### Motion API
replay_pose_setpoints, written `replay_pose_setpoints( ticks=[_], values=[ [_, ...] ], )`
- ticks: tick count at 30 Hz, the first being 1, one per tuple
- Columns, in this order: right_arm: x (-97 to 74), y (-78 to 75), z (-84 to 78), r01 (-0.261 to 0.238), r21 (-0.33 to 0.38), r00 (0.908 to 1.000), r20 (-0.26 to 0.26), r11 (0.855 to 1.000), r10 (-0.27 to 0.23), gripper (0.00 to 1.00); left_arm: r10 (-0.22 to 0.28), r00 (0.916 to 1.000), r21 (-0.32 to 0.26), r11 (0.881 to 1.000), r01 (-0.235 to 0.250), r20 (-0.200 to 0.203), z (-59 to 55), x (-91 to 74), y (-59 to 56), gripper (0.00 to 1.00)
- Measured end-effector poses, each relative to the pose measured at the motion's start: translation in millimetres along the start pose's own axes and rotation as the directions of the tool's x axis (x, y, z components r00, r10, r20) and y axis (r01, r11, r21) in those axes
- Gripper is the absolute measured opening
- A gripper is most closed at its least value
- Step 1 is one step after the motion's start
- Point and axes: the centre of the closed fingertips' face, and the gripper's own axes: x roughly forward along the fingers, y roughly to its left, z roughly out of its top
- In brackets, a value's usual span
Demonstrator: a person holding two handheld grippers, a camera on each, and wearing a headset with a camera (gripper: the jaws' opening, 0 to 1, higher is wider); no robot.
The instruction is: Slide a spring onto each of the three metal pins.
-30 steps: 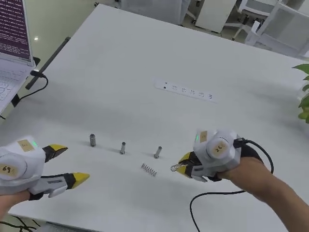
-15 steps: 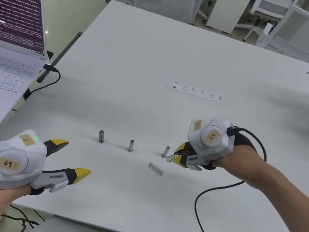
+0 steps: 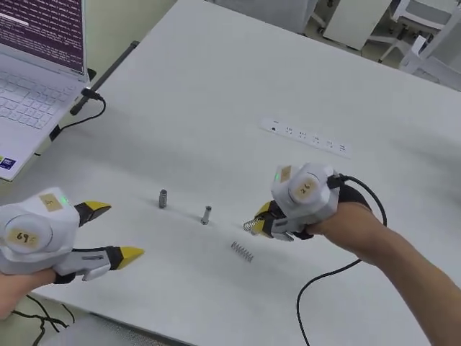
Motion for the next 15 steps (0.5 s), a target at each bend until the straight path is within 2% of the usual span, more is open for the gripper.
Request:
replay_pose_setpoints(
  ticks=[15],
  values=[
    [23.6,-14.2,23.7,-0.029,-0.055,0.9994,-0.02,0.998,0.028,0.08,0.011,0.9999,-0.02,1.0,-0.011,0.006,-2.1,-4.4,7.6,0.55]
  ],
)
